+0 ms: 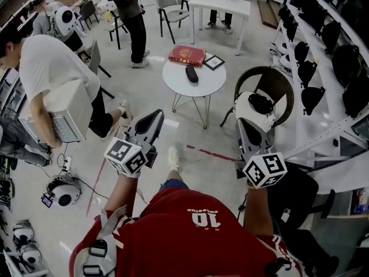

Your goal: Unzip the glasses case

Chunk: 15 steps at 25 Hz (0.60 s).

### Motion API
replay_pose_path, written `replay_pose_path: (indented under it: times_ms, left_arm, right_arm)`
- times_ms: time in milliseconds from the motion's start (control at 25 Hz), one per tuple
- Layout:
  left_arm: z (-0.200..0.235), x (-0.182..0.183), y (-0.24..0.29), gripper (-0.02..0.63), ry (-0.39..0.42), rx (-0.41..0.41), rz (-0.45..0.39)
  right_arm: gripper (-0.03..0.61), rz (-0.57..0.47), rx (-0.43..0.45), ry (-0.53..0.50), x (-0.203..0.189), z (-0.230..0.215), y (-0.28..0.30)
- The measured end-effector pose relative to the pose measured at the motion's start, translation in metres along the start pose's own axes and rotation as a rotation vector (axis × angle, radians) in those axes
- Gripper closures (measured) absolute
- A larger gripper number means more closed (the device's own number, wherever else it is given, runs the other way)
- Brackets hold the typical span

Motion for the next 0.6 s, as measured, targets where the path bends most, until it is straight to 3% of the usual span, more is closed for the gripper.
replay_pose_path:
  times_ms: [600]
  left_arm:
    - [0.0076,-0.0036,-0.0017,0.607,-0.006,-0.003,-0.01]
  right_arm:
    - [0.565,-0.02,-0.004,-0.017,0.0035,0.0027,0.0028]
Point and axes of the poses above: the fingertips, and each gripper's own axes: y forward along the fingers, z to its left, x out of its top, the point moved 9 cm from there along -y, backward along the fingers, and after that the axes turned 9 degrees about x, right-handed, at the moved point
